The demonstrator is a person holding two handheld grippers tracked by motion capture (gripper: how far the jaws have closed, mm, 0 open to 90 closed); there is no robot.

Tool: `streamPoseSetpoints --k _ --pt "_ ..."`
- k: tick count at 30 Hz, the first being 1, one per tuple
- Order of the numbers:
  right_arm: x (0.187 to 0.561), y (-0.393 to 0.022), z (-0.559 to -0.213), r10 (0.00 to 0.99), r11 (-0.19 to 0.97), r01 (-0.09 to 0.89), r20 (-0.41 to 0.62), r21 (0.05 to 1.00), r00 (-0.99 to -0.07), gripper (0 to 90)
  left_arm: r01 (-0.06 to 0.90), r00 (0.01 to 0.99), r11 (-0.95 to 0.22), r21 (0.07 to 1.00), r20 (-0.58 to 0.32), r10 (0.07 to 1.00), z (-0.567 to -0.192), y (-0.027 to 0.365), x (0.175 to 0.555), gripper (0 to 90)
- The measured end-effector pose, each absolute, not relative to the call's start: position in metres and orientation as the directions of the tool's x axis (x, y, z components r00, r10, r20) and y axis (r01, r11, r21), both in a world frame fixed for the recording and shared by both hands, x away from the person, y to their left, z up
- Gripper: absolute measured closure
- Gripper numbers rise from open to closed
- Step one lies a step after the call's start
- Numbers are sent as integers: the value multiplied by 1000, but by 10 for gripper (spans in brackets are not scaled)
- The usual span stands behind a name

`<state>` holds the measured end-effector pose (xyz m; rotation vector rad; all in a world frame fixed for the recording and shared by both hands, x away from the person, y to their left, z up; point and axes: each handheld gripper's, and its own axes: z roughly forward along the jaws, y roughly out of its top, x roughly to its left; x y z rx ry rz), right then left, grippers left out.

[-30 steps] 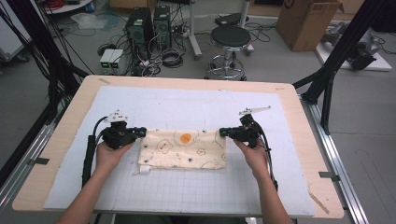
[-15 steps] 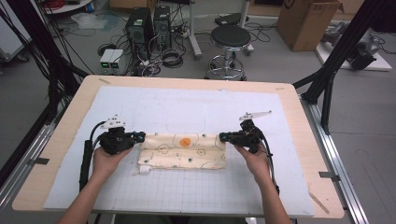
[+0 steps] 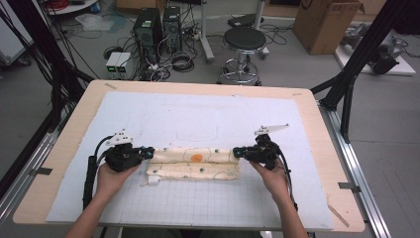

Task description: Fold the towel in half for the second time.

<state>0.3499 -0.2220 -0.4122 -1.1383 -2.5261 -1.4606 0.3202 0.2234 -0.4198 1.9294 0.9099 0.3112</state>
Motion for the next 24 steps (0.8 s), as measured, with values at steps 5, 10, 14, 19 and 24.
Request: streamPoseSetpoints --k 5,10,14,19,24 --pt "344 -221 -414 577 313 587 342 747 -742 845 462 698 -283 841 -147 701 -422 225 315 837" --pt "338 -220 -414 570 332 575 327 748 -754 844 449 714 -308 839 -129 689 -422 225 308 836" --pt "334 -220 -414 567 342 566 316 750 -761 843 446 722 -315 837 -129 680 -422 226 304 834" --pt "328 -221 -418 565 353 571 317 741 -761 842 456 730 -326 828 -139 669 -426 226 297 826" --pt "324 -219 -419 564 377 561 298 736 -770 840 455 739 -338 824 -137 660 -428 226 291 826"
